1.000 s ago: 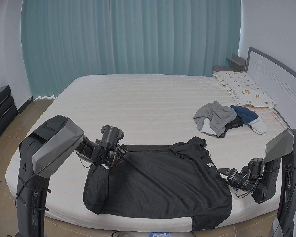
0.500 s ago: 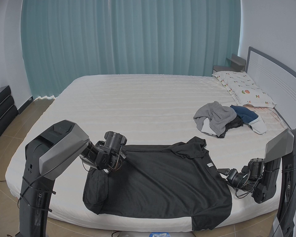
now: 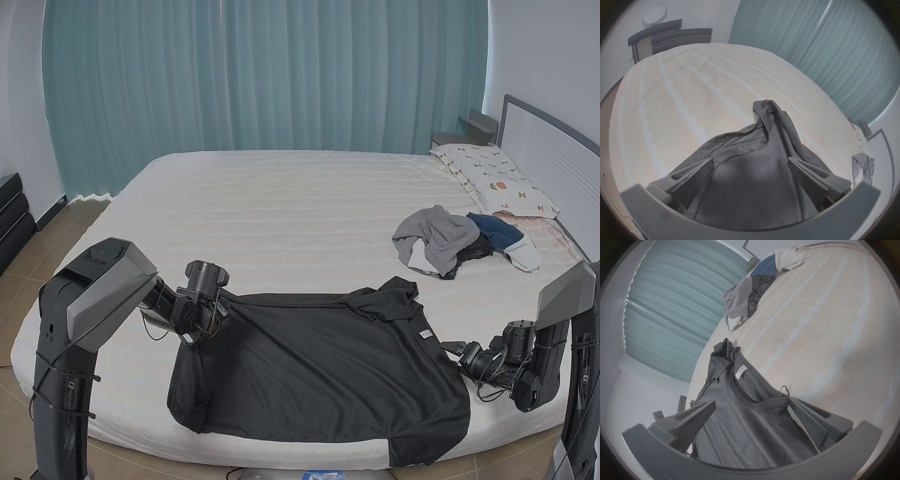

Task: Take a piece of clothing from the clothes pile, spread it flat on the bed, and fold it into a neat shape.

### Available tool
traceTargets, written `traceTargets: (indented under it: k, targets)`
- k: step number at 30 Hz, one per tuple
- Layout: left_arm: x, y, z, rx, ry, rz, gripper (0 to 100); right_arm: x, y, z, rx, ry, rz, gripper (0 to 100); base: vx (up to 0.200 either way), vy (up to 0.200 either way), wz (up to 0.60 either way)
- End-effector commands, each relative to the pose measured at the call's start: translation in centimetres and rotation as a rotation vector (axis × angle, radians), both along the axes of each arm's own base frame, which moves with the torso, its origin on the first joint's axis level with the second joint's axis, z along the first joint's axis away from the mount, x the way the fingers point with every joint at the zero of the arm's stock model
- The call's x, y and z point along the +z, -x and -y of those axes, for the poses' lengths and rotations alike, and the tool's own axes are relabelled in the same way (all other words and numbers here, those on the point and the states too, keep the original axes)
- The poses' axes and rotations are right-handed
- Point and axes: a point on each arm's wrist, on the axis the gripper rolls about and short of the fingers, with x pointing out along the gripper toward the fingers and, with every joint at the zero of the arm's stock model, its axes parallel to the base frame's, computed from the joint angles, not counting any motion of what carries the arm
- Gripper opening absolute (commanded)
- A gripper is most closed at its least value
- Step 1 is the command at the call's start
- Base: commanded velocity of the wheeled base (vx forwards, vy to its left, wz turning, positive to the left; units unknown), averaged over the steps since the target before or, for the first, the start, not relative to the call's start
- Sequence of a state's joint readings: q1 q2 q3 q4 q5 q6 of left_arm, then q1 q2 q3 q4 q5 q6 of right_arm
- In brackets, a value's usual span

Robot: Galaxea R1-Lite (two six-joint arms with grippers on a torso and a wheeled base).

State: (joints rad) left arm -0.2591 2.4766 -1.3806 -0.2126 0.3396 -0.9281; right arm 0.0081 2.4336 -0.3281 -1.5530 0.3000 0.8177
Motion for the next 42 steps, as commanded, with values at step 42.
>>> traceTargets:
  k: [42]
  targets:
    - [-0.7,-4.9,4.4,-0.031,0.141,0.168,100,-0.1,-0.2,-0.3,0.007,0.002,0.008,100,0.000,0.000,0.00]
